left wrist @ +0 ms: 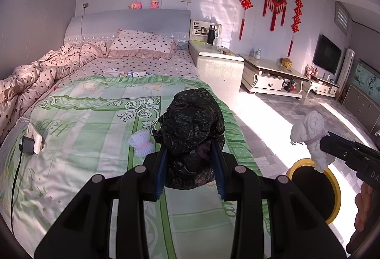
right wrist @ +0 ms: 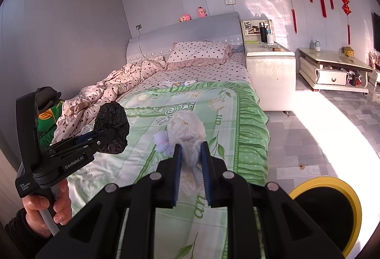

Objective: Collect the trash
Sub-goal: 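Carry the dark bundle and white tissue over to the bin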

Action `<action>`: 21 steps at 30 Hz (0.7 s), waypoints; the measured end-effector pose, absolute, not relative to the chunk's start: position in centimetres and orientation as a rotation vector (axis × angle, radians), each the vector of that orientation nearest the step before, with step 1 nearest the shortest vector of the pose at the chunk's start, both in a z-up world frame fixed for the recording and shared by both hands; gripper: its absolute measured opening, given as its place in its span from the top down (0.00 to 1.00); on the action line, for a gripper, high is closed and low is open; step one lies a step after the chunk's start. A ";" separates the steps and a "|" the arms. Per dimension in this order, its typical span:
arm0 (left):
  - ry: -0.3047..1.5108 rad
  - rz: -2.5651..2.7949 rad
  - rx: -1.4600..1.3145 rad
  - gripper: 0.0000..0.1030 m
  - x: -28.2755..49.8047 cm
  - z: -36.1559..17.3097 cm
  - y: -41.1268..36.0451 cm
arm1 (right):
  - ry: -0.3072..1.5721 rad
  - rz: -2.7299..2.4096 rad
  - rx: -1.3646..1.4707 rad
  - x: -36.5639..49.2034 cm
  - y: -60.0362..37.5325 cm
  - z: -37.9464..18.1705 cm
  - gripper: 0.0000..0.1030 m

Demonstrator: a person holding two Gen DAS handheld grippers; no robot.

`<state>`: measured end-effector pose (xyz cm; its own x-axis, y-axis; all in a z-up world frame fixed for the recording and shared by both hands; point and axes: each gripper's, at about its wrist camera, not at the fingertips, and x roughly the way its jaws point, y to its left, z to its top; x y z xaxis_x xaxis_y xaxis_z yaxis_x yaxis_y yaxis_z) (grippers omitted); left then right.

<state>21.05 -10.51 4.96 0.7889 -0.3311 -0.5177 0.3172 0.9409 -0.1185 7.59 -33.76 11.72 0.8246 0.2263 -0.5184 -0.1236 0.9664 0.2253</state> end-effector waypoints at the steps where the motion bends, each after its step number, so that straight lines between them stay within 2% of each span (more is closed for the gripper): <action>1: 0.552 -0.363 -0.022 0.69 20.7 5.6 -11.3 | 0.560 0.177 0.189 7.2 -34.4 12.3 0.85; 12: 0.504 -0.517 -0.001 0.69 17.7 10.9 -20.1 | 0.438 0.036 0.211 3.4 -42.7 17.5 0.85; 21: 0.539 -0.665 0.028 0.69 16.3 10.5 -29.1 | 0.437 -0.089 0.247 0.6 -49.7 16.9 0.85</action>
<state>16.34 -29.14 10.54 0.6555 -0.5793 -0.4846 0.5936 0.7918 -0.1435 0.63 -49.70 16.91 0.9028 -0.0322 -0.4288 0.1379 0.9662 0.2178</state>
